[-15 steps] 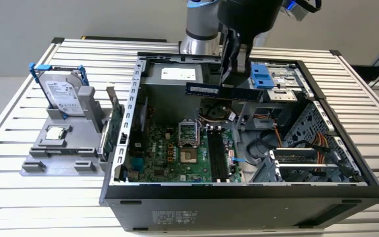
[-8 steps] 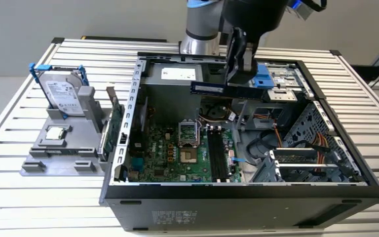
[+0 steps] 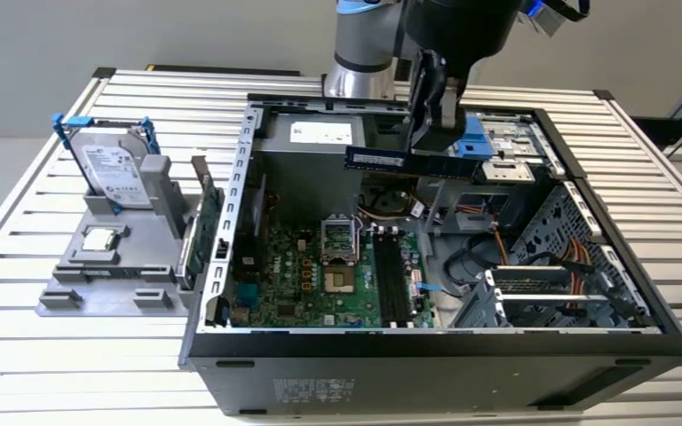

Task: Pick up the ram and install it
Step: 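Pick up the ram and move it above insertion slot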

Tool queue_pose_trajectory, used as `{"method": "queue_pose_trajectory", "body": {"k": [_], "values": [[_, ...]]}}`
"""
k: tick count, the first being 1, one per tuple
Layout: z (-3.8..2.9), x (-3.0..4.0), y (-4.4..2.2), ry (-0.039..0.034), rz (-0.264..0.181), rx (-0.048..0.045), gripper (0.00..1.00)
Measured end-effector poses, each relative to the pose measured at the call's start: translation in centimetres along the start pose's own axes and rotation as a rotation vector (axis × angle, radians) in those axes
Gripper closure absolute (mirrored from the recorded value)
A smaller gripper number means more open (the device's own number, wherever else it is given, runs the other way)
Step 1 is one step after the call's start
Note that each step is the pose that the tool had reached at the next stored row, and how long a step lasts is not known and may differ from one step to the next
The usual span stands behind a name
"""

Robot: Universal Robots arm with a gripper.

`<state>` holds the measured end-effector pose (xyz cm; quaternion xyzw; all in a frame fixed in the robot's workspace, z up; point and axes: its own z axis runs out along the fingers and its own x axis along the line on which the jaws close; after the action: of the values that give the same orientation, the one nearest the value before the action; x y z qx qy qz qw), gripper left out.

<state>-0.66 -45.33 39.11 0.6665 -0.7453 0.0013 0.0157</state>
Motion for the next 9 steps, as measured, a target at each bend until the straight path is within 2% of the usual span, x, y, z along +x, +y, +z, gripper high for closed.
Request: {"method": "queue_pose_trajectory", "body": {"k": [9], "values": [[0.01, 0.0, 0.0, 0.0, 0.003, 0.0, 1.0]]}}
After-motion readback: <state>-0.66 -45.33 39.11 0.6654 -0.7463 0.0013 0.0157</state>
